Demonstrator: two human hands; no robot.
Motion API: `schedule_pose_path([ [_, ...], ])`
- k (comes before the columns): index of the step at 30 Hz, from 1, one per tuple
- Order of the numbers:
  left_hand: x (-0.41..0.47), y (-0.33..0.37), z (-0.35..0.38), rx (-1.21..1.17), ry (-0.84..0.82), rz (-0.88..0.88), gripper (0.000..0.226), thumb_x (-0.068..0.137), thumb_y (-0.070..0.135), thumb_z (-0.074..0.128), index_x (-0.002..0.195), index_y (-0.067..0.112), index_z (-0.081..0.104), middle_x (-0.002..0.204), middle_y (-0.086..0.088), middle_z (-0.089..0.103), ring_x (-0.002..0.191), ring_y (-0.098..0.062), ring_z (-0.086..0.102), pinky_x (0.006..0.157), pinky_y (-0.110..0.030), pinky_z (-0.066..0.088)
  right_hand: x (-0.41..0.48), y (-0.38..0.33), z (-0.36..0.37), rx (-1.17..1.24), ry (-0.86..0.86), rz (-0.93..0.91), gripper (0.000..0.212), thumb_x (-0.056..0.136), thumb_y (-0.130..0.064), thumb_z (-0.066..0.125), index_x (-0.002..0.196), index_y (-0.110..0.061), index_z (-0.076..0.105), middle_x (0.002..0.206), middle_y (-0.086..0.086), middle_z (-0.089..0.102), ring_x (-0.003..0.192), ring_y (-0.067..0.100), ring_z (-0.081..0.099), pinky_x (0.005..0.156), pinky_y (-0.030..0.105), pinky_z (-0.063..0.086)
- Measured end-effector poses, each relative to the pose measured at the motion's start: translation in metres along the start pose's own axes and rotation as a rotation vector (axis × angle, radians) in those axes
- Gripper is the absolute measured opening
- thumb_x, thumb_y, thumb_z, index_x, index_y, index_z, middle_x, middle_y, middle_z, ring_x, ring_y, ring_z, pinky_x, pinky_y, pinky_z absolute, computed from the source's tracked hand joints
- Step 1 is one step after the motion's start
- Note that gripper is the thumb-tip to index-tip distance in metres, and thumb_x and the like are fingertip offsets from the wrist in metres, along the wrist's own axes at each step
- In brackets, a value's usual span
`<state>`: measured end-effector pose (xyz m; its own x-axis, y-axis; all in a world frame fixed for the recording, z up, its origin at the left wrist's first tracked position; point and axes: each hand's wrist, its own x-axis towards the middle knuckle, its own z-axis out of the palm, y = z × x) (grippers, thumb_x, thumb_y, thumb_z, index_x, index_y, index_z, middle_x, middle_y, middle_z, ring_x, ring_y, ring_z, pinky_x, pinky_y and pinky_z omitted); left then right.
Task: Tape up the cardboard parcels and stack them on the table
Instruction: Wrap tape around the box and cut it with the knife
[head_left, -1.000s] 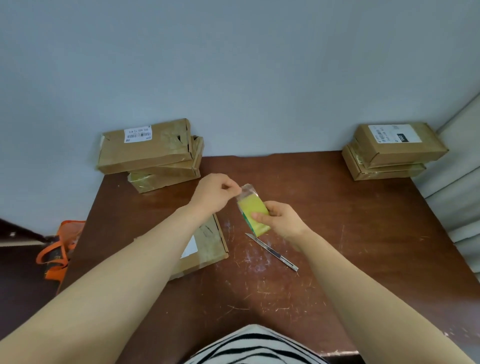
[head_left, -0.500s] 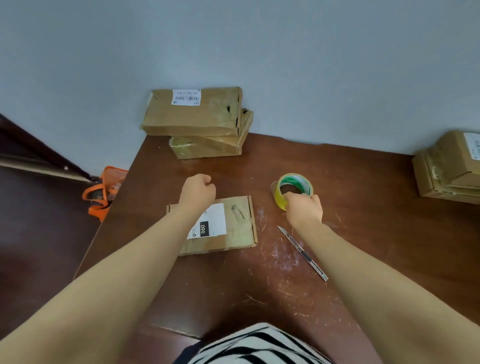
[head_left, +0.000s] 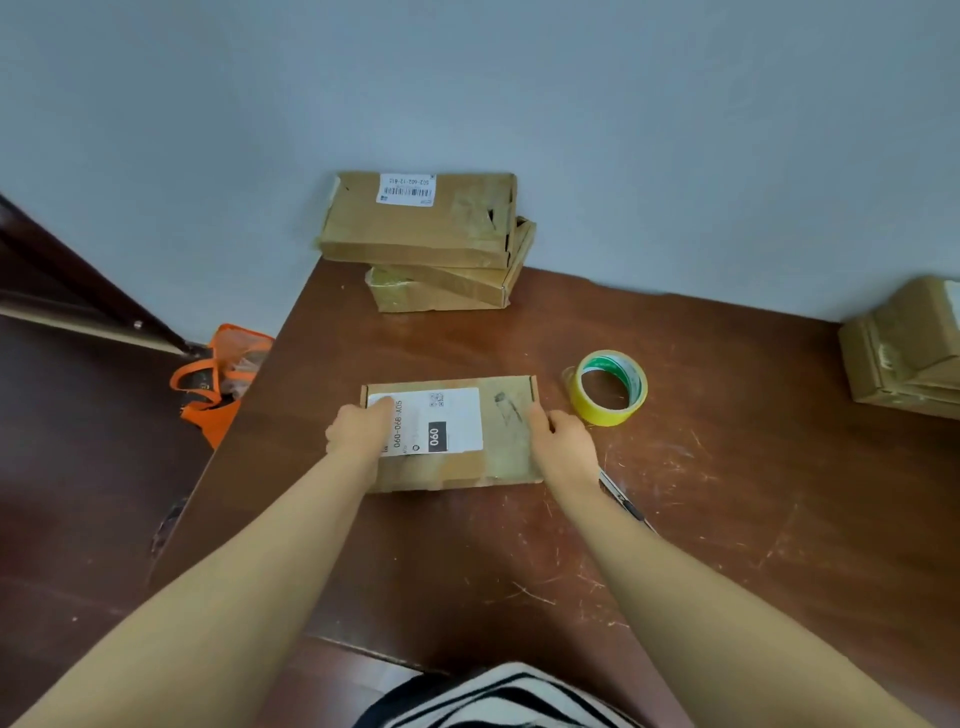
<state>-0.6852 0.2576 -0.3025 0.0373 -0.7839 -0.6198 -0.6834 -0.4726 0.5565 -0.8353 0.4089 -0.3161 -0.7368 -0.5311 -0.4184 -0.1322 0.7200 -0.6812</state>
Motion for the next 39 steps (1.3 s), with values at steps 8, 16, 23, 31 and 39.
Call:
schedule_pose_path([
  [8, -0.02, 0.044, 0.019, -0.041, -0.124, 0.311, 0.053, 0.096, 0.048, 0.04, 0.129, 0.007, 0.036, 0.108, -0.01, 0.054, 0.1, -0.03, 0.053, 0.084, -0.035, 0.04, -0.017, -0.02, -0.039, 0.32, 0.22, 0.037, 0.06, 0.09, -0.062, 0.039, 0.136, -0.024, 0.038, 0.112, -0.003, 0.058, 0.099, 0.021, 0.057, 0.088, 0.039, 0.048],
  [16, -0.064, 0.06, 0.08, 0.068, -0.344, 0.646, 0.049, 0.098, 0.049, 0.036, 0.126, 0.01, 0.046, 0.118, -0.012, 0.06, 0.107, -0.033, 0.054, 0.09, -0.039, 0.042, -0.046, 0.021, -0.111, 0.242, 0.362, 0.202, 0.055, 0.09, -0.059, 0.043, 0.125, -0.017, 0.047, 0.099, -0.007, 0.059, 0.085, 0.014, 0.057, 0.07, 0.032, 0.043],
  [23, -0.118, 0.063, 0.123, 0.171, -0.464, 0.794, 0.054, 0.097, 0.055, 0.031, 0.135, 0.018, 0.039, 0.112, -0.001, 0.062, 0.102, -0.029, 0.06, 0.083, -0.041, 0.048, -0.072, 0.057, -0.146, 0.28, 0.585, 0.384, 0.077, 0.071, -0.078, 0.053, 0.116, -0.019, 0.037, 0.102, -0.003, 0.055, 0.087, 0.021, 0.057, 0.071, 0.035, 0.046],
  [31, -0.16, 0.084, 0.176, 0.213, -0.412, 0.889, 0.055, 0.098, 0.052, 0.033, 0.139, 0.017, 0.037, 0.104, 0.002, 0.062, 0.091, -0.023, 0.061, 0.075, -0.037, 0.049, -0.043, 0.103, -0.205, 0.607, 0.517, 0.491, 0.093, 0.073, -0.084, 0.039, 0.134, -0.014, 0.047, 0.117, 0.003, 0.058, 0.104, 0.027, 0.056, 0.088, 0.042, 0.042],
  [39, -0.226, 0.103, 0.276, 0.16, -0.383, 0.741, 0.05, 0.098, 0.045, 0.039, 0.135, 0.011, 0.043, 0.118, -0.009, 0.062, 0.107, -0.03, 0.057, 0.091, -0.038, 0.045, -0.002, 0.189, -0.291, 0.575, 0.5, 0.489, 0.078, 0.082, -0.077, 0.03, 0.119, -0.013, 0.056, 0.108, 0.005, 0.06, 0.088, 0.022, 0.054, 0.082, 0.037, 0.042],
])
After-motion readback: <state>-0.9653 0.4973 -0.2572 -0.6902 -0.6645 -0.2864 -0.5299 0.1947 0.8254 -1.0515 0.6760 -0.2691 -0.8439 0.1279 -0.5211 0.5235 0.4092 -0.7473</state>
